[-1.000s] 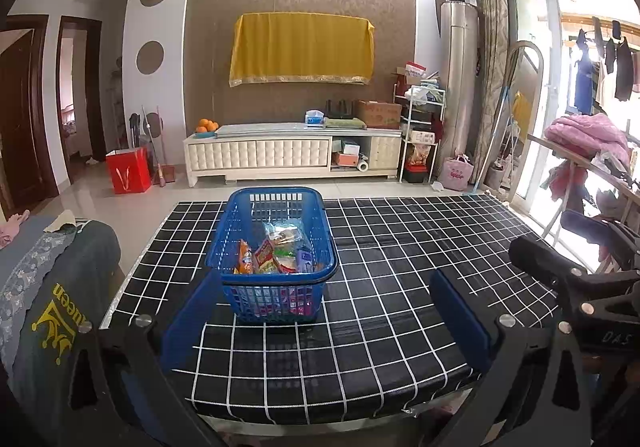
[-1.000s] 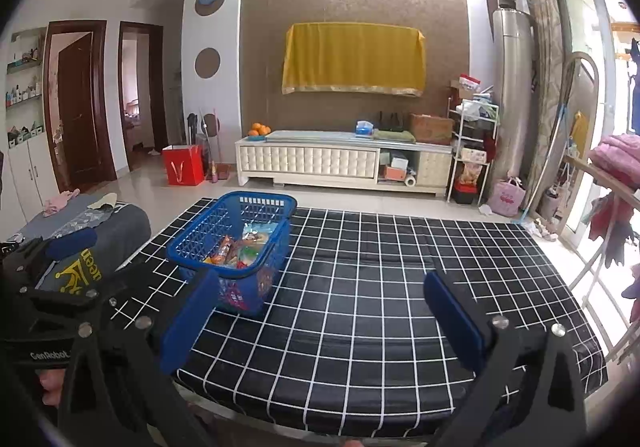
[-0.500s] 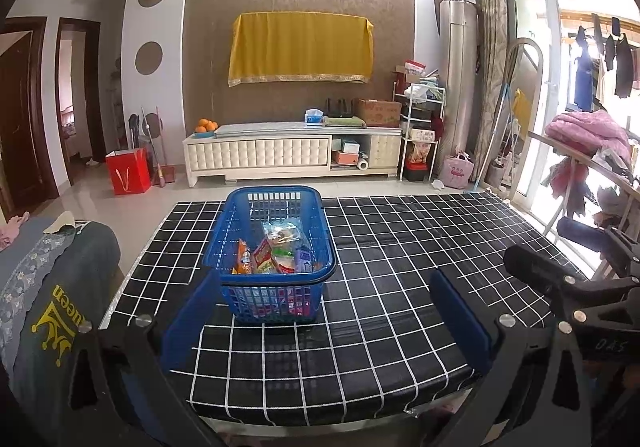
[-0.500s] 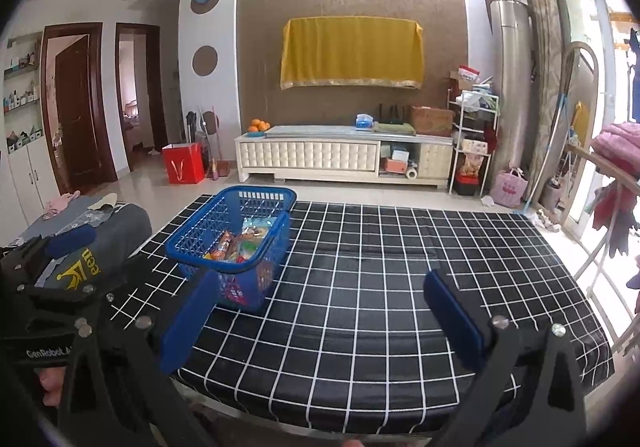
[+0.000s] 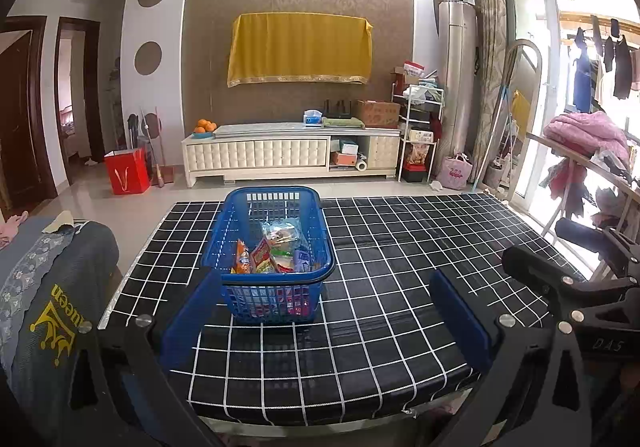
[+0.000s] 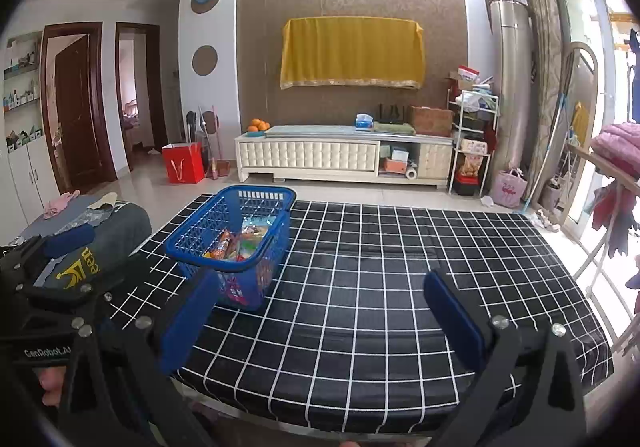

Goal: Organize snacks

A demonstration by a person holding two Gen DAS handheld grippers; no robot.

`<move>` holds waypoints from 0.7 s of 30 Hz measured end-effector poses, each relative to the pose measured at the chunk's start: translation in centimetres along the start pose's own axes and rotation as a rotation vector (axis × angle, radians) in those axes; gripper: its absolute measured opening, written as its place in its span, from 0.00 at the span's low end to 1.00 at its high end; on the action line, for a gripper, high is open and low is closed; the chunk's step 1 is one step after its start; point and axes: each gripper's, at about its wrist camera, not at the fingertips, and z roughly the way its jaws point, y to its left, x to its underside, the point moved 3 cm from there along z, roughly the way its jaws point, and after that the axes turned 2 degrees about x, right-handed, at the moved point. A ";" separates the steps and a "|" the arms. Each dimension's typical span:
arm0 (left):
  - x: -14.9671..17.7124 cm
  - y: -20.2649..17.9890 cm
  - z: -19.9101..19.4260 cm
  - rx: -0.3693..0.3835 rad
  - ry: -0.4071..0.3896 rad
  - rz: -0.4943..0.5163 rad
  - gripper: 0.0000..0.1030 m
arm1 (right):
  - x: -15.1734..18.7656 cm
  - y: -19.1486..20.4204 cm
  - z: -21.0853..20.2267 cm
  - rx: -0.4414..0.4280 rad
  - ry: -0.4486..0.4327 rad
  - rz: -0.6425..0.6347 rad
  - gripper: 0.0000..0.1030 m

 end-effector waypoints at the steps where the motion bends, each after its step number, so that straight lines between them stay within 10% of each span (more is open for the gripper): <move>1: 0.0 0.0 -0.1 0.000 0.000 0.000 1.00 | 0.0 0.0 -0.1 0.001 -0.001 0.000 1.00; 21: -0.1 0.2 -0.1 0.023 0.002 -0.030 1.00 | -0.1 0.1 -0.1 -0.015 0.004 0.005 1.00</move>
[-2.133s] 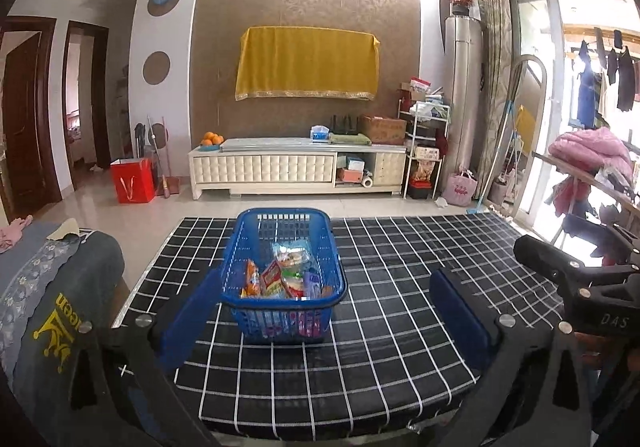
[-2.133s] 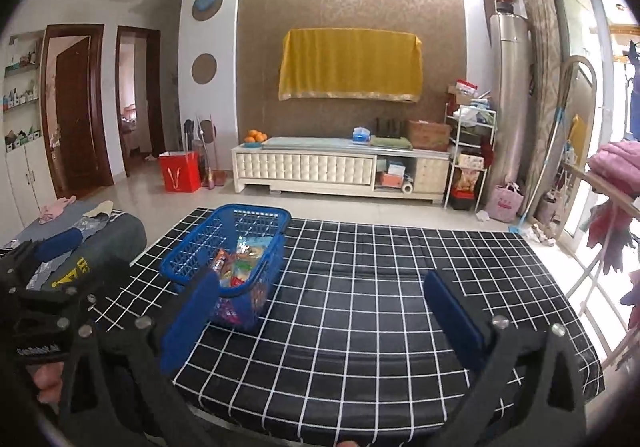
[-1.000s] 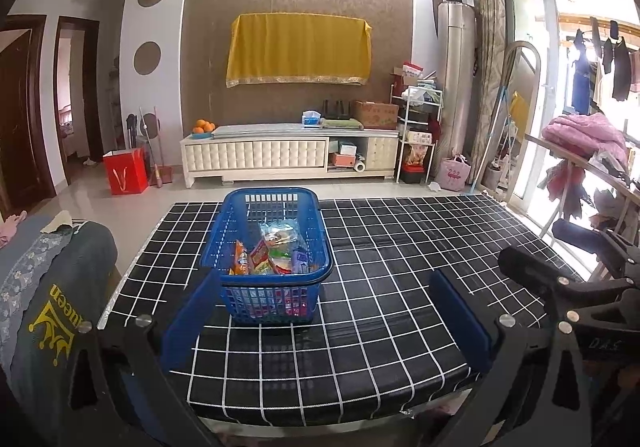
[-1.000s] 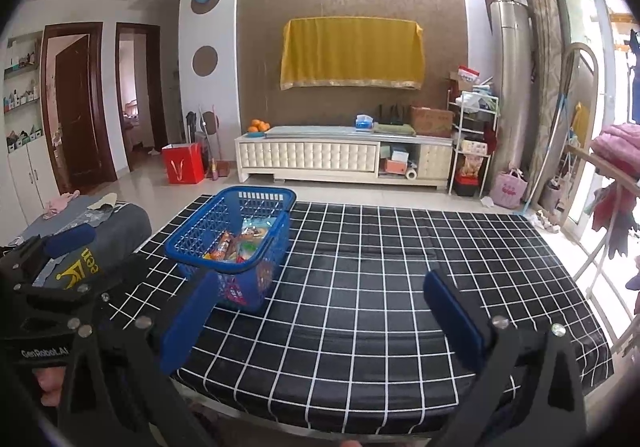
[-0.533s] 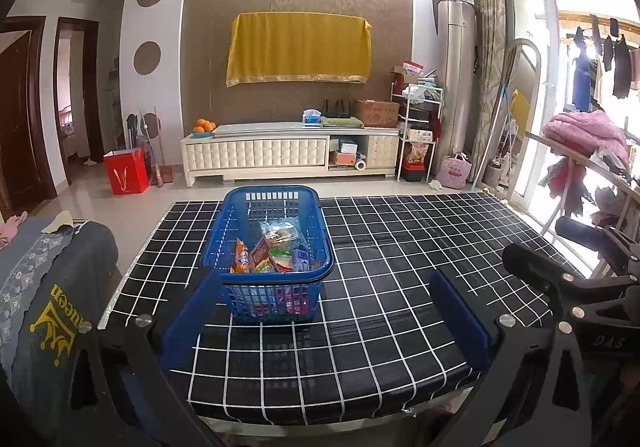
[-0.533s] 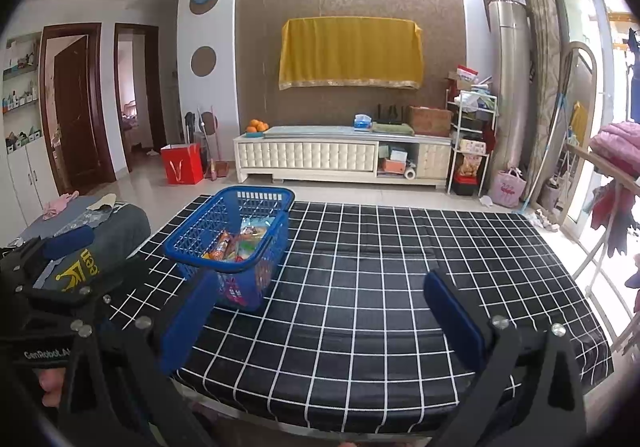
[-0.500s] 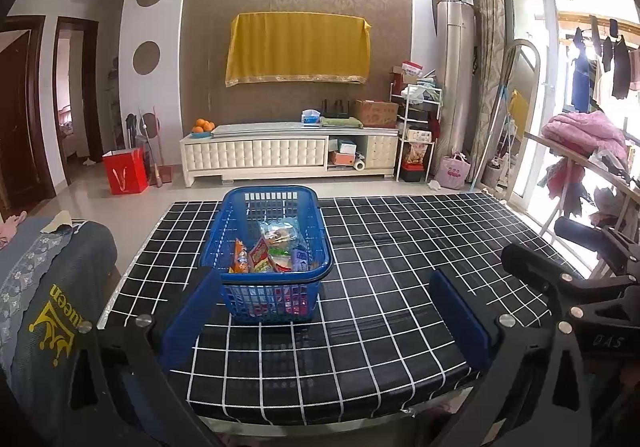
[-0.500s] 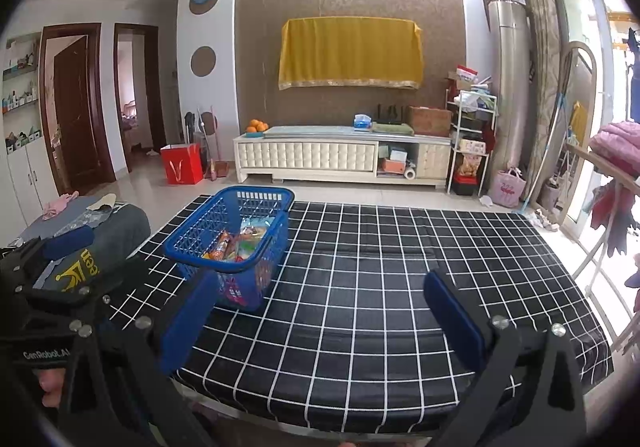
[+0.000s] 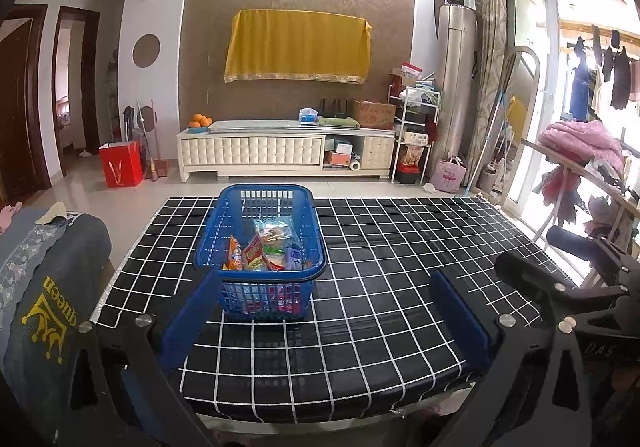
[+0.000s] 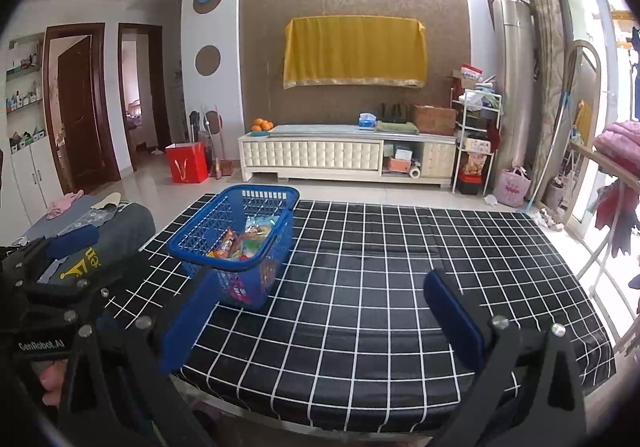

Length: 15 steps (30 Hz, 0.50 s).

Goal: Organize snacks

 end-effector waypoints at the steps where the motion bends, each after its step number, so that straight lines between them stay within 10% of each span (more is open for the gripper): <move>1: 0.0 0.0 0.0 -0.004 -0.001 0.004 1.00 | -0.1 0.0 0.0 0.000 -0.001 0.001 1.00; 15: 0.1 -0.3 -0.1 -0.028 0.001 0.008 1.00 | 0.0 0.0 0.0 -0.009 -0.003 0.001 1.00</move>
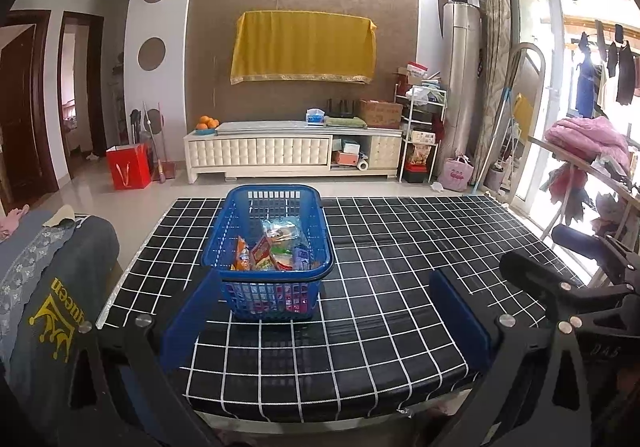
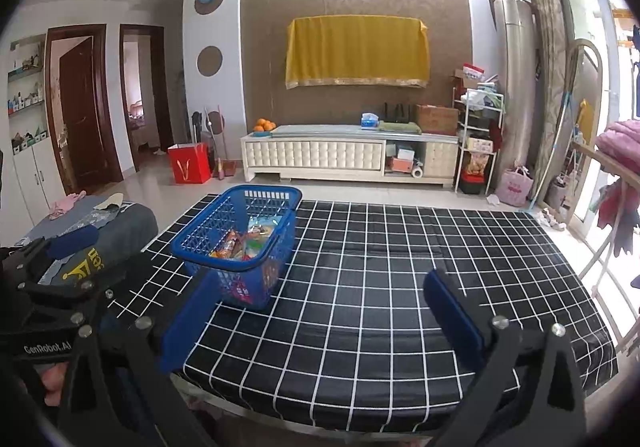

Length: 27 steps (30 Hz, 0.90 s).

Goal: Organize snacks

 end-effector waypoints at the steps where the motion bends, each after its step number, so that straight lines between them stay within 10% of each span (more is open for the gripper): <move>1: 0.0 0.0 0.0 0.000 0.002 0.000 1.00 | 0.0 0.0 -0.1 0.001 -0.001 0.000 1.00; 27: 0.2 -0.2 -0.7 0.000 0.001 0.007 1.00 | 0.0 -0.3 -0.7 -0.008 -0.004 0.010 1.00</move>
